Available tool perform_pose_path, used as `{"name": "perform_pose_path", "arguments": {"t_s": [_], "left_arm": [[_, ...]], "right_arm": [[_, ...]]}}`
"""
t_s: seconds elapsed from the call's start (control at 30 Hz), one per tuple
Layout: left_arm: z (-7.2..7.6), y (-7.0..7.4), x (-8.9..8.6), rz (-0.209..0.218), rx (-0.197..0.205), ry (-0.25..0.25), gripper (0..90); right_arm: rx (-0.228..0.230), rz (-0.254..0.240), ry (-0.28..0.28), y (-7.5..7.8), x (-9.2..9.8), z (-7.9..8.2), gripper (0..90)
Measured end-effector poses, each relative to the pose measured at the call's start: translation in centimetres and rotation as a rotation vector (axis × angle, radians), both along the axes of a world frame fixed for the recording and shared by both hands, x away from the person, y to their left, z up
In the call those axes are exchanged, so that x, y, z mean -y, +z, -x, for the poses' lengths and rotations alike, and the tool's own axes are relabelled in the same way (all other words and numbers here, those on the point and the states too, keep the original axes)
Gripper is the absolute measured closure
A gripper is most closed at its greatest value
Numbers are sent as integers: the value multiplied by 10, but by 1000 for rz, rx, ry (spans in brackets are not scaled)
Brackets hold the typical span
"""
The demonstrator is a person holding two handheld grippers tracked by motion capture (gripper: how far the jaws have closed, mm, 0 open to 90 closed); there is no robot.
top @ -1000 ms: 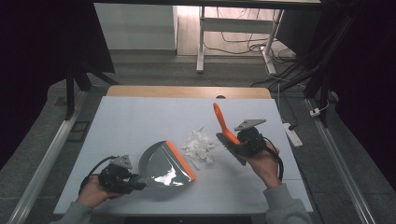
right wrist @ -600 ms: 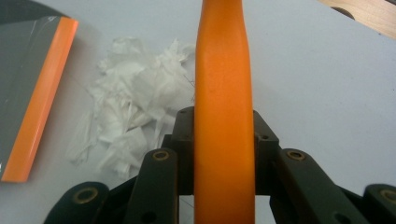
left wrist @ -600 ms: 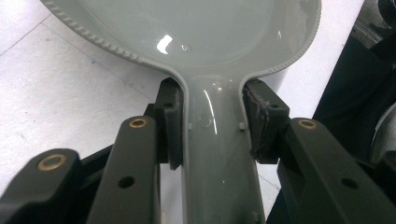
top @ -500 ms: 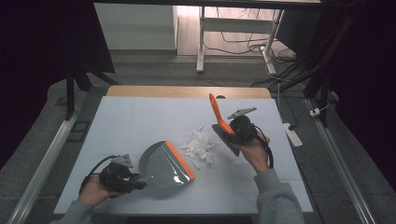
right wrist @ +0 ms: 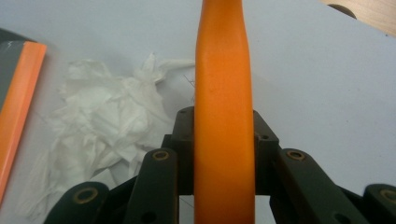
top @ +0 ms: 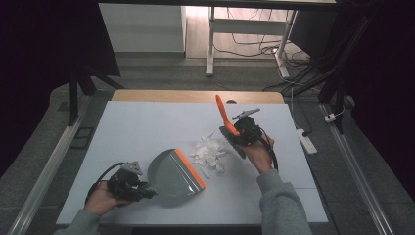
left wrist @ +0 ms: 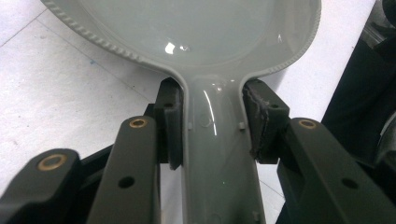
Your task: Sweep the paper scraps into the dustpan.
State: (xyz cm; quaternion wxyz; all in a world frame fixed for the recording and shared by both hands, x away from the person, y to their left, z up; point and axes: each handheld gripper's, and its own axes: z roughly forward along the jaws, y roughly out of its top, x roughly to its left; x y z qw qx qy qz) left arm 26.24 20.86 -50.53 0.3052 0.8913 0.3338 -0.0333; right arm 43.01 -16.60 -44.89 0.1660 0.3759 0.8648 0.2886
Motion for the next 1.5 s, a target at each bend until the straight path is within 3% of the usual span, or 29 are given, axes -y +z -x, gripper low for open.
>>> {"name": "perform_pose_path", "arguments": {"t_s": [0.27,0.53,0.83,1.03,1.5], "left_arm": [[-2,-1,0,8,-12,-2,613],[-4,-2,0,14,-19,-4,613],[-5,-3,-1,19,-26,-2,614],[-6,-4,-1,18,-28,-3,614],[-6,-4,-1,18,-29,-2,613]], "right_arm": [[-29,27,-13,-13,-9,-13,702],[-44,47,15,-19,-26,-19,702],[-49,74,58,-23,-41,-14,702],[-69,43,90,-24,-49,-8,702],[-64,45,143,-24,-64,4,702]]}}
